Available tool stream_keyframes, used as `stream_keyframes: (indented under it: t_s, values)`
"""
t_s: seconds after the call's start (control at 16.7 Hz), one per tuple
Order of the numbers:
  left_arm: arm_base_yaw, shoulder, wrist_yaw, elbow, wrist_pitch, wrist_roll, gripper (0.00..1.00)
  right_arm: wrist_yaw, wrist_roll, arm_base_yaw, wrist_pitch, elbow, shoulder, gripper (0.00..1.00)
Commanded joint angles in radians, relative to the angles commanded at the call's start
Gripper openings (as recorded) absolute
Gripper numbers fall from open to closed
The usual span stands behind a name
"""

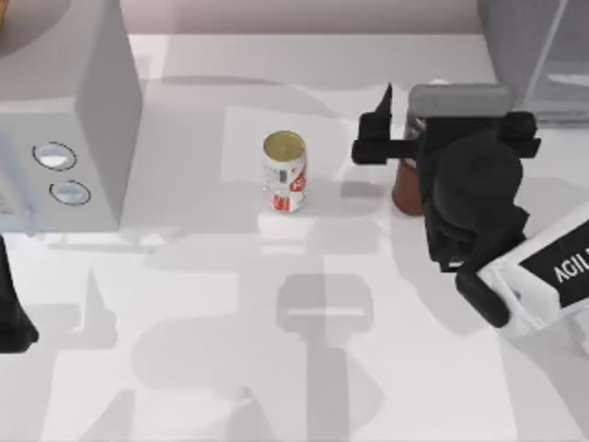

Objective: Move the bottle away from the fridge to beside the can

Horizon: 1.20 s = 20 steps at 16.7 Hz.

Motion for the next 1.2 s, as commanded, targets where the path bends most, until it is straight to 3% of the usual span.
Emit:
stream_keyframes:
  t_s: [0.78, 1.2]
  values:
    - [0.0, 0.0, 0.0, 0.0, 0.0, 0.0, 1.0, 0.045, 0.002, 0.045, 0.042, -0.107, -0.061, 1.0]
    - [0.0, 0.0, 0.0, 0.0, 0.0, 0.0, 1.0, -0.076, -0.001, -0.032, -0.168, -0.217, -0.427, 1.0]
